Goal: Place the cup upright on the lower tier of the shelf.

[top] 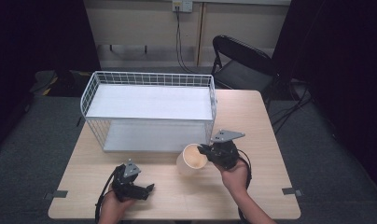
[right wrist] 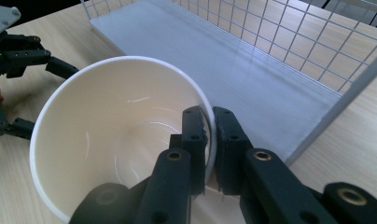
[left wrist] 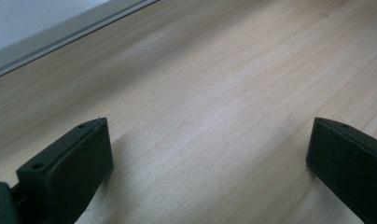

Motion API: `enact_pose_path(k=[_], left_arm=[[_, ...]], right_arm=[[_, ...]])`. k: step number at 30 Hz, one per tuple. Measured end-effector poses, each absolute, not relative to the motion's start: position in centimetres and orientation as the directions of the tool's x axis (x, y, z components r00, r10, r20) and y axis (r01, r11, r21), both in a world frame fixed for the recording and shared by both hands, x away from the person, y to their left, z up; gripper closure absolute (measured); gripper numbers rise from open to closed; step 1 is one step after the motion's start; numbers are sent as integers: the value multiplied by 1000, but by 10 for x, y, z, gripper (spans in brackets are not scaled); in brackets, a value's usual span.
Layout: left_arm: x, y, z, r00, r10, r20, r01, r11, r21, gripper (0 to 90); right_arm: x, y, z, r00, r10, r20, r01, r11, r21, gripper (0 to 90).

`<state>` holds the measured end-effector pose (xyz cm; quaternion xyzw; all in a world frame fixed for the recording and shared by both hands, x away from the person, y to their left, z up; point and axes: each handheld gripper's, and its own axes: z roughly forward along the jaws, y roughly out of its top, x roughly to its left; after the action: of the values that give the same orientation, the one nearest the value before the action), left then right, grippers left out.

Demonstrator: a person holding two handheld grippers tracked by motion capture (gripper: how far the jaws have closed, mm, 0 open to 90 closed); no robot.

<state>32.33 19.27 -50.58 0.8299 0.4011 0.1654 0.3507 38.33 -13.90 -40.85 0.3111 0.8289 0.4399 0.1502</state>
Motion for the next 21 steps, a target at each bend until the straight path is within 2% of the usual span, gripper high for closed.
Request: enact_pose_path(k=[21], left_arm=[[323, 193, -506, 623, 782, -6, 550, -432, 715, 0]], right_arm=[[392, -109, -409, -732, 681, -37, 369, 441, 818, 842]])
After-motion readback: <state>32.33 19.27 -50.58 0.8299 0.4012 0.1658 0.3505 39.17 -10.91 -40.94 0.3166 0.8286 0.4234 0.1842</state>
